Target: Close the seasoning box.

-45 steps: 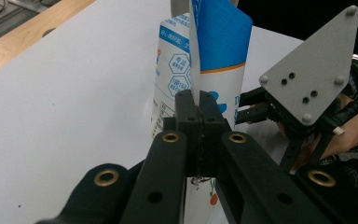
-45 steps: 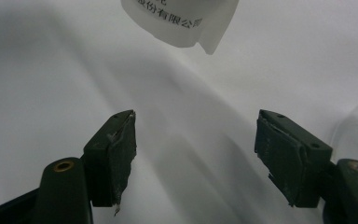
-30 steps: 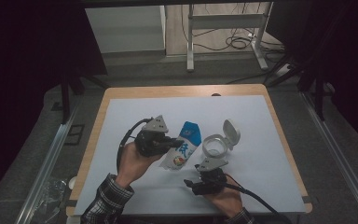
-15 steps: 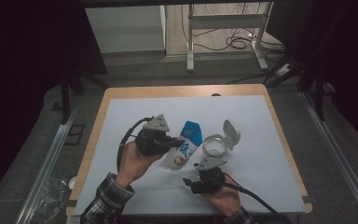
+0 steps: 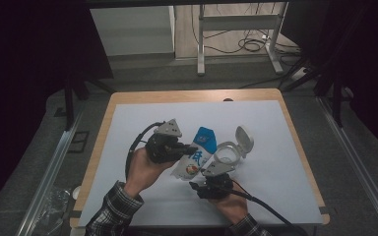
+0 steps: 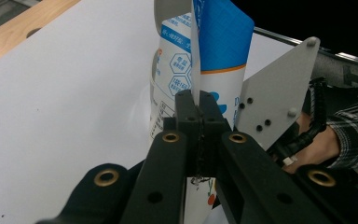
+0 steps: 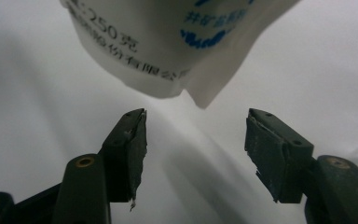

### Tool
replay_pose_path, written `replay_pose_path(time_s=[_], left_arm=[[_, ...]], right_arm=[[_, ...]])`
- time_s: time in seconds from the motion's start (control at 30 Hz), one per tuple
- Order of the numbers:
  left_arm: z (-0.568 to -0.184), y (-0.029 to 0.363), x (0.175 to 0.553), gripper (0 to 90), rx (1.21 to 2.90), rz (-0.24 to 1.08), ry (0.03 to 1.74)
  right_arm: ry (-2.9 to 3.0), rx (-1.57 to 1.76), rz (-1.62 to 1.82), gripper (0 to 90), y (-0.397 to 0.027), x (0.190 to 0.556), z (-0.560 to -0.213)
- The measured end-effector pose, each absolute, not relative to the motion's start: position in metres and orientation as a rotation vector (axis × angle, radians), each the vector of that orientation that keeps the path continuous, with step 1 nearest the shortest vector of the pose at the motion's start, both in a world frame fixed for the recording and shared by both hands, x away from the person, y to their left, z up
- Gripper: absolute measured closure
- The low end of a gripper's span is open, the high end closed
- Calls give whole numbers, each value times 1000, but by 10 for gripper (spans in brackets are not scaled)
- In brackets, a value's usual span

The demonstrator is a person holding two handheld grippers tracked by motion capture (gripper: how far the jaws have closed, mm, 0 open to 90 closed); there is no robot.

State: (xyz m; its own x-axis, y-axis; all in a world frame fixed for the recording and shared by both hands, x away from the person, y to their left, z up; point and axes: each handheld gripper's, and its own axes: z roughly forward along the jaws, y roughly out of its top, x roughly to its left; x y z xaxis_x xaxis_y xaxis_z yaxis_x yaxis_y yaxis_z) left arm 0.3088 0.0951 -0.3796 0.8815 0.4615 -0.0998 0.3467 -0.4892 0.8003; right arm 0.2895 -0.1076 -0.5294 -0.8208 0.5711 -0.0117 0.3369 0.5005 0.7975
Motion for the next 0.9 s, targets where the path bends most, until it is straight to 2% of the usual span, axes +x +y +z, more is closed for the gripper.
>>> replay_pose_path(time_s=[0.37,0.9], left_arm=[[-371,92,307,900,2138,166,557],[-371,91,311,900,2099,109,570]], right_arm=[[2385,770,1260,419,-100,292,-530],[2284,689,1318,484,-97,287,-526]])
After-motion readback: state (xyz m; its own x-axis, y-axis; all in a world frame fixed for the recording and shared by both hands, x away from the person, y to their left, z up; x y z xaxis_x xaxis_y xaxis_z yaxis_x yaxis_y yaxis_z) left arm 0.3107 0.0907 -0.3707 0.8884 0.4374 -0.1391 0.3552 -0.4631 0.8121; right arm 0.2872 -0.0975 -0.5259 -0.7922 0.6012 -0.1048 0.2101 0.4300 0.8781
